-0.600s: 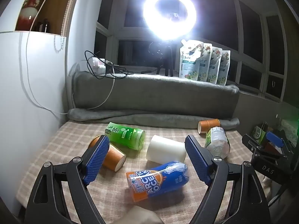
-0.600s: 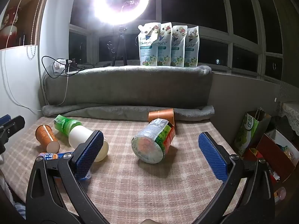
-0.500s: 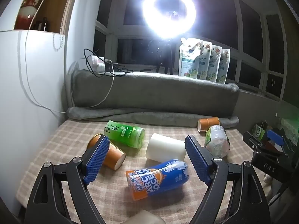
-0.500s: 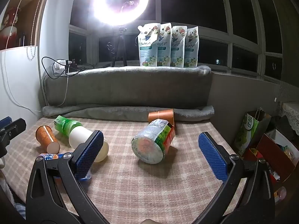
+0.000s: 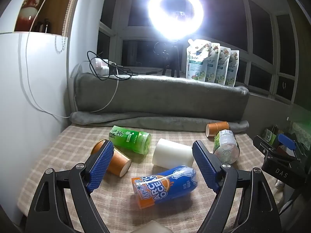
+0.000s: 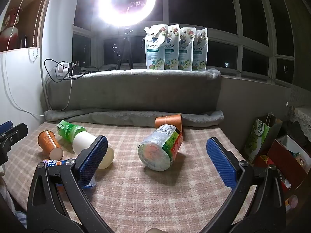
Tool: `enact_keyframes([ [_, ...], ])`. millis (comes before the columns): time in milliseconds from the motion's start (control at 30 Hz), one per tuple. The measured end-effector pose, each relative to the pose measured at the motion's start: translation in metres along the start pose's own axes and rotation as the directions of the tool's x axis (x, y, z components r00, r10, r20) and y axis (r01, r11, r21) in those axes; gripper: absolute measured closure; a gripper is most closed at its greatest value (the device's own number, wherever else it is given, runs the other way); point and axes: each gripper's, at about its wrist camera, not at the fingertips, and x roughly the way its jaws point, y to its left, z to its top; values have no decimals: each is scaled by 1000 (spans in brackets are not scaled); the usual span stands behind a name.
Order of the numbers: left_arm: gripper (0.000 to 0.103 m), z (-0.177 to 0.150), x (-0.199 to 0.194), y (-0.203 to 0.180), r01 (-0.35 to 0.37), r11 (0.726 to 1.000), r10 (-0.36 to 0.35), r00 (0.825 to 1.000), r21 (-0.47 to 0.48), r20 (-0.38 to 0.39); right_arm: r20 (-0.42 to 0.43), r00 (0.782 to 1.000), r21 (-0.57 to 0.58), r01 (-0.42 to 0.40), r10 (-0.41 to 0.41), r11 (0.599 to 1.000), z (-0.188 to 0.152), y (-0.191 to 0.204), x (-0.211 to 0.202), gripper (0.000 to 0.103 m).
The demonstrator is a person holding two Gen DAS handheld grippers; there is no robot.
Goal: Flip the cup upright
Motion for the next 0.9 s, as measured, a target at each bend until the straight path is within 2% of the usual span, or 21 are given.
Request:
enact_keyframes([
  [900,20,0,0,0,-1,1000,1,1000,2,2,2,1000,1,0,0,1000,2,-1,-2,0],
])
